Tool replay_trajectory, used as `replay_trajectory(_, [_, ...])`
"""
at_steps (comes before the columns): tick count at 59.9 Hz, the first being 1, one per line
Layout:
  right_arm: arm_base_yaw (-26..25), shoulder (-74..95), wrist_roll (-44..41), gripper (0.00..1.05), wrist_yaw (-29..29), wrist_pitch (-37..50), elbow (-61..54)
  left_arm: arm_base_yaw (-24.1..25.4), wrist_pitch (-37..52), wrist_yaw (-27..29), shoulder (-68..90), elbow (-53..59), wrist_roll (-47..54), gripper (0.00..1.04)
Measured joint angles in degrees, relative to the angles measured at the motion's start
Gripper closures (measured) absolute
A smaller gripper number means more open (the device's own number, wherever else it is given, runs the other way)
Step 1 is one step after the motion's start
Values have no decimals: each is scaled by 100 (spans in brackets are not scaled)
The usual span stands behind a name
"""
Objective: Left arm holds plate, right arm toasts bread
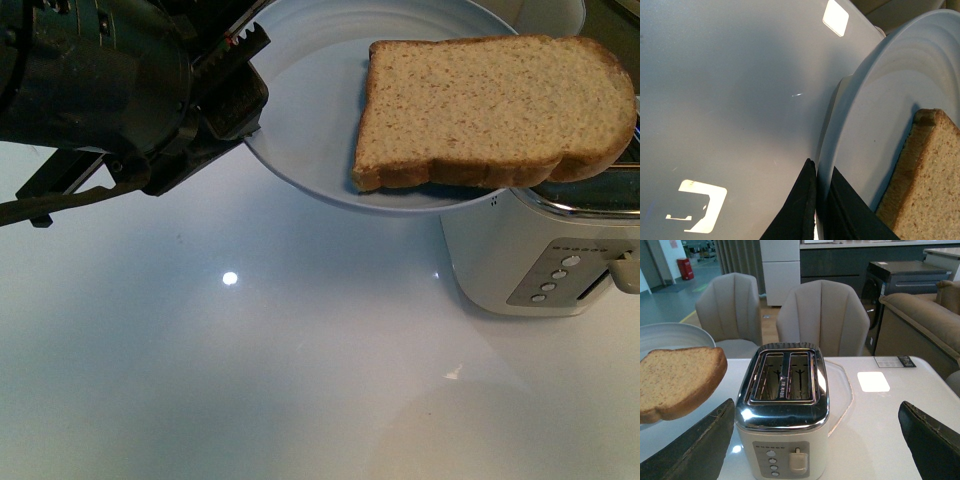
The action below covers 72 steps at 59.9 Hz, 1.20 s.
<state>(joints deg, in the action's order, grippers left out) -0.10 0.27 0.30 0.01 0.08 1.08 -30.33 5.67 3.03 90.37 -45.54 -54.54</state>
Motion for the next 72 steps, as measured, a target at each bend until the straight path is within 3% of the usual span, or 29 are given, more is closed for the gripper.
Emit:
replay_trajectory(11, [-2,33,57,9,-22,-42,11,0,0,2,72,-24,-7,102])
replay_trajectory(19, [79,1449,1554,9,-166,-1982,809,15,0,-22,74,-26,-9,102])
replay_trajectory(23, [90,1775,1934,9,-186,-1906,857,24,0,-44,74,-26,-7,102])
replay_trajectory(37, [96,3344,2667,9,-461,-240,1425,94,0,-83,74,-26,-15,102])
replay_trajectory(56, [885,5901,4234,9,-1185,2426,2116,105,0,-136,72,-26,-20,102])
replay_trajectory(72, [1394,7077,5047,9,-1134,3102,2374,131,0,-155,72,-26,-20,102])
